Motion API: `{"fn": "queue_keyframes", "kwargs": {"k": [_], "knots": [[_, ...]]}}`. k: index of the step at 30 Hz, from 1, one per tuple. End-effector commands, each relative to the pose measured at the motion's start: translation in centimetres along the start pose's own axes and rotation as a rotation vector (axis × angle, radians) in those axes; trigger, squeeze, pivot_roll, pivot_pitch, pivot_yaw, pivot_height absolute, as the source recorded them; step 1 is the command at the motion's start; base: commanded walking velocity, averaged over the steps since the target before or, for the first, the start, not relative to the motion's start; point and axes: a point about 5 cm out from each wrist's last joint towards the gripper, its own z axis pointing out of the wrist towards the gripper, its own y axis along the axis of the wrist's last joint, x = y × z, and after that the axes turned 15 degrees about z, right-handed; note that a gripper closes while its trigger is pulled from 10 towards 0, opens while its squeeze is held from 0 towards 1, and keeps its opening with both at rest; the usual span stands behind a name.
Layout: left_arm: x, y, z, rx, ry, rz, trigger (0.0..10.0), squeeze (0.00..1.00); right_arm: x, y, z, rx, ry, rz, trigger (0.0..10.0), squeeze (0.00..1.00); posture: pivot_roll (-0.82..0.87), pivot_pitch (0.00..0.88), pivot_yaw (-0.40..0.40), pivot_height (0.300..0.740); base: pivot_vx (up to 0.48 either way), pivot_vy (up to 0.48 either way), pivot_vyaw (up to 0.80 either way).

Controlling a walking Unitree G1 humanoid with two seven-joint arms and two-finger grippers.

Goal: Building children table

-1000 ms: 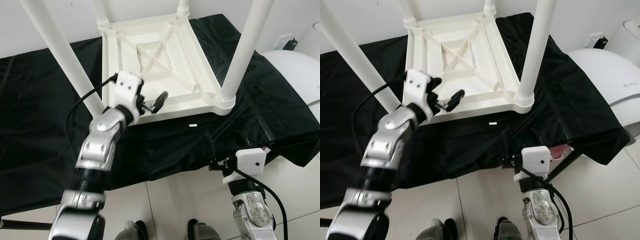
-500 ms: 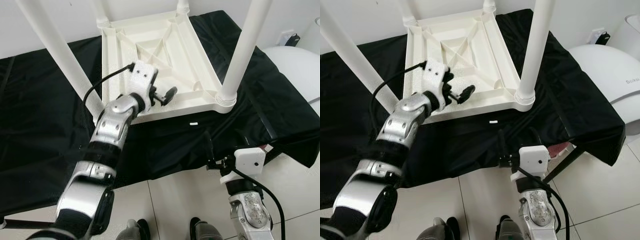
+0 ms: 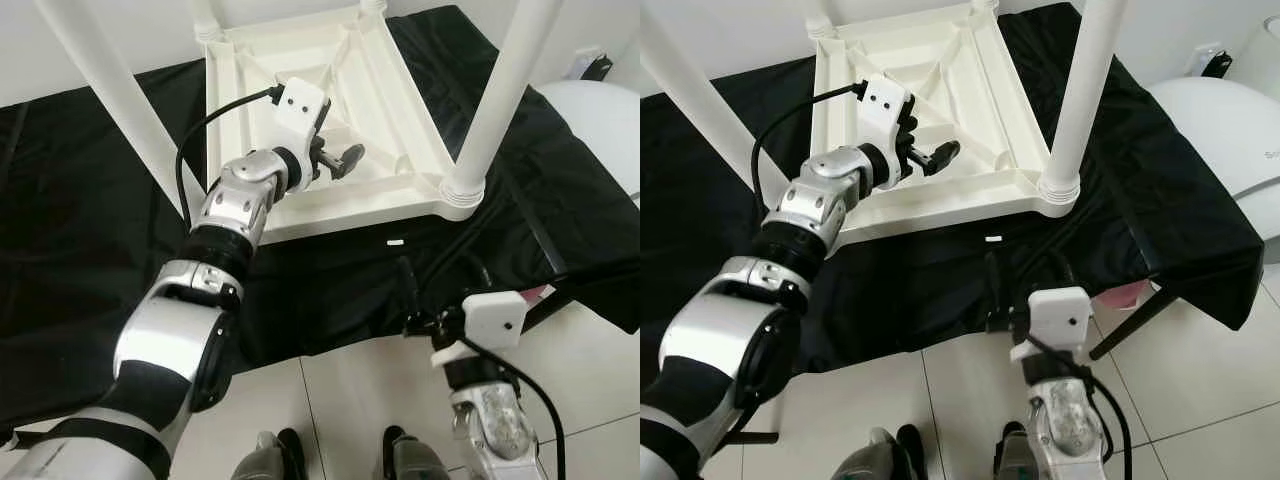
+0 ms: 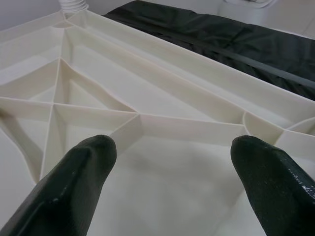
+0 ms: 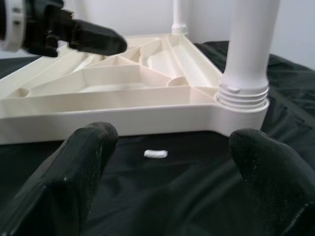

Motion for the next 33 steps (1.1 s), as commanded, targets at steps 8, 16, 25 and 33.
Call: {"fn": "queue_keyframes", "kwargs": {"k": [8, 16, 25, 33], "knots": [[2.8, -1.1, -0.5, 0.132, 0.334, 0.001, 10.0, 0.00, 0.9, 0.1, -0.7, 0.027, 0.005, 0.027, 10.0, 0.00, -0.23, 0.347, 0.152, 0.740, 0.000, 0.000, 0.00], [3.7, -1.4, -0.9, 0.139, 0.357, -0.006, 10.0, 0.00, 0.8, 0.4, -0.3, 0.025, 0.004, 0.022, 10.0, 0.00, -0.22, 0.345, 0.151, 0.740, 0.000, 0.000, 0.00], [4.2, -1.3, -1.1, 0.138, 0.358, 0.015, 10.0, 0.00, 0.9, 0.5, 0.2, 0.012, 0.003, 0.021, 10.0, 0.00, -0.21, 0.348, 0.153, 0.740, 0.000, 0.000, 0.00], [4.1, -1.4, -1.0, 0.140, 0.355, 0.021, 10.0, 0.00, 0.7, 0.6, 0.2, 0.009, -0.009, 0.016, 10.0, 0.00, -0.21, 0.354, 0.160, 0.740, 0.000, 0.000, 0.00]]}}
